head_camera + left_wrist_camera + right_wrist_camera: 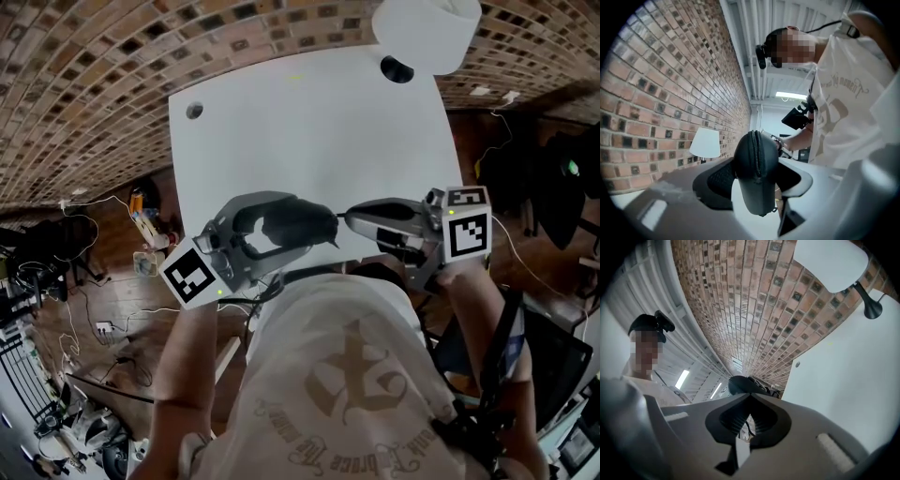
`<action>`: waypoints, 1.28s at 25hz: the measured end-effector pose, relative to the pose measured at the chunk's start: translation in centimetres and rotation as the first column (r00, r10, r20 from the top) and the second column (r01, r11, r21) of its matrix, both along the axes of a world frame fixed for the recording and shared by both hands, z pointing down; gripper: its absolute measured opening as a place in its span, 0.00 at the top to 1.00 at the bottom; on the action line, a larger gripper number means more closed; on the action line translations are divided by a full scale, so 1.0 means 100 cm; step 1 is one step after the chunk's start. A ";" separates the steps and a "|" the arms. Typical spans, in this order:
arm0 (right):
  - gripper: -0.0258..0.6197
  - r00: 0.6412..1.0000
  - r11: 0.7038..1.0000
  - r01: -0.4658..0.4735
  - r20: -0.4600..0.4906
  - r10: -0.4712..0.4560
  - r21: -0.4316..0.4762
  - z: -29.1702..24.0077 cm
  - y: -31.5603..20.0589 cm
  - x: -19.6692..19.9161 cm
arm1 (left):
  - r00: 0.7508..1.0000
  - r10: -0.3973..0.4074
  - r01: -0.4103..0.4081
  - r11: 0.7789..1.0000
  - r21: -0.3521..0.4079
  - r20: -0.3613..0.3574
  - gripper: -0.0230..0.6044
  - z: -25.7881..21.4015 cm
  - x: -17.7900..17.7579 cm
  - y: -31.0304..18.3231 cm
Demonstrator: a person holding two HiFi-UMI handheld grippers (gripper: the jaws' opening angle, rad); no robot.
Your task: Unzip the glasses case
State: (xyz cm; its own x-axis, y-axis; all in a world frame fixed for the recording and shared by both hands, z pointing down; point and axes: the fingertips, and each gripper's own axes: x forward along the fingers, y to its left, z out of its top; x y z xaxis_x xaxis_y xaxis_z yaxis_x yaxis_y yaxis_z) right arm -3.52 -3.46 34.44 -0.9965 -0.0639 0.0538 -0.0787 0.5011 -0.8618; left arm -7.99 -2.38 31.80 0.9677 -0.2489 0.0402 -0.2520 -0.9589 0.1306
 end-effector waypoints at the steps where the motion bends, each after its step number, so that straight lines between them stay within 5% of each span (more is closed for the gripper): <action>1: 0.95 1.000 1.000 0.001 0.011 -0.001 -0.003 -0.003 0.000 -0.001 | 0.999 0.001 -0.002 1.000 -0.009 -0.034 0.55 -0.006 -0.003 -0.002; 7: 0.95 0.998 1.000 -0.008 0.060 0.009 -0.010 -0.016 -0.005 -0.003 | 0.976 -0.016 0.009 0.999 -0.032 -0.217 0.55 -0.032 -0.032 -0.009; 13: 0.95 0.991 1.000 0.004 0.137 0.000 -0.030 -0.026 -0.003 -0.003 | 0.917 -0.002 -0.027 0.997 -0.067 -0.398 0.55 -0.053 -0.053 -0.015; 28: 0.95 0.960 0.992 0.046 0.281 -0.011 -0.117 -0.043 0.014 -0.012 | 0.661 -0.043 -0.052 0.993 -0.102 -0.749 0.55 -0.094 -0.082 -0.029; 32: 0.95 0.960 0.996 0.019 0.278 0.007 -0.090 -0.040 0.014 -0.005 | 0.642 -0.052 -0.059 0.991 -0.117 -0.765 0.55 -0.091 -0.079 -0.031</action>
State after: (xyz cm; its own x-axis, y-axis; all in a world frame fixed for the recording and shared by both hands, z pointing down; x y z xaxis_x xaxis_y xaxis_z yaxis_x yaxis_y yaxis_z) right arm -4.07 -2.07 30.48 -0.9733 -0.0655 -0.2201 0.1733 0.4194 -0.8911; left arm -15.93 -5.46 22.68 0.6665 -0.2920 -0.6859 -0.0051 -0.9219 0.3875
